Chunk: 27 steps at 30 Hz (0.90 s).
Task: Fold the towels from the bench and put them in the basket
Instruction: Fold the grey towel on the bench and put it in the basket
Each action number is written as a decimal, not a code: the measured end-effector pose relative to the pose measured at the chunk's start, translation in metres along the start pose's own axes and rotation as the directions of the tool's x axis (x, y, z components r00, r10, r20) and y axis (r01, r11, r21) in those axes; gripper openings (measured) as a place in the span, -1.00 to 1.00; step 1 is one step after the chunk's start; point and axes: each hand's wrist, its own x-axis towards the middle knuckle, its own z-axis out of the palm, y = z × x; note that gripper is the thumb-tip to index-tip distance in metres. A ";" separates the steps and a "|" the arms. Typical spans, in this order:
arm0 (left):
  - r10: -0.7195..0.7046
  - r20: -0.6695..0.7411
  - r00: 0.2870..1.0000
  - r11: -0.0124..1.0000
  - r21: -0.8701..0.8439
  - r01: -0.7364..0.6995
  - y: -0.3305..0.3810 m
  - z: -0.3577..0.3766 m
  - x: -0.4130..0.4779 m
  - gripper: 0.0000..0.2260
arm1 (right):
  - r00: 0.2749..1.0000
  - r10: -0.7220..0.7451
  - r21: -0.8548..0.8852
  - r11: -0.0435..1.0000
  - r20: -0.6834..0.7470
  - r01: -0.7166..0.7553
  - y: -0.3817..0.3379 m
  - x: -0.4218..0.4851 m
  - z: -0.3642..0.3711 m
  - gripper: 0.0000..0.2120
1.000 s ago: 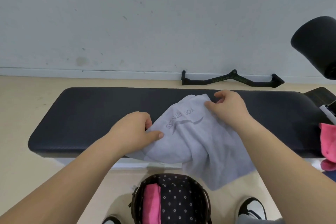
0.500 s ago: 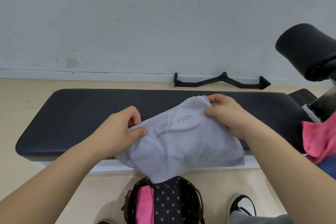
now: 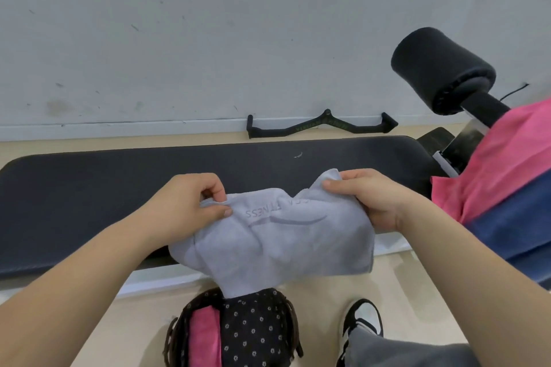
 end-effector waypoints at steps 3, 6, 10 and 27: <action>-0.017 0.012 1.000 1.000 0.026 0.017 -0.002 0.001 0.000 -0.85 | 0.998 -0.059 -0.005 0.998 -0.027 0.059 -0.003 0.005 0.000 -0.81; 0.001 -0.019 1.000 0.999 0.041 -0.001 -0.007 0.004 0.000 -0.80 | 0.995 -0.098 0.039 0.994 -0.031 0.100 -0.003 0.009 -0.001 -0.79; 0.041 -0.029 0.999 0.998 0.057 -0.039 -0.015 0.001 -0.002 -0.67 | 0.990 -0.132 0.064 0.989 -0.042 0.135 -0.001 0.013 -0.002 -0.75; 0.025 0.131 0.991 0.999 0.041 -0.031 -0.031 -0.025 -0.022 -0.89 | 0.991 -0.128 0.082 0.989 0.035 0.124 -0.003 0.015 0.003 -0.78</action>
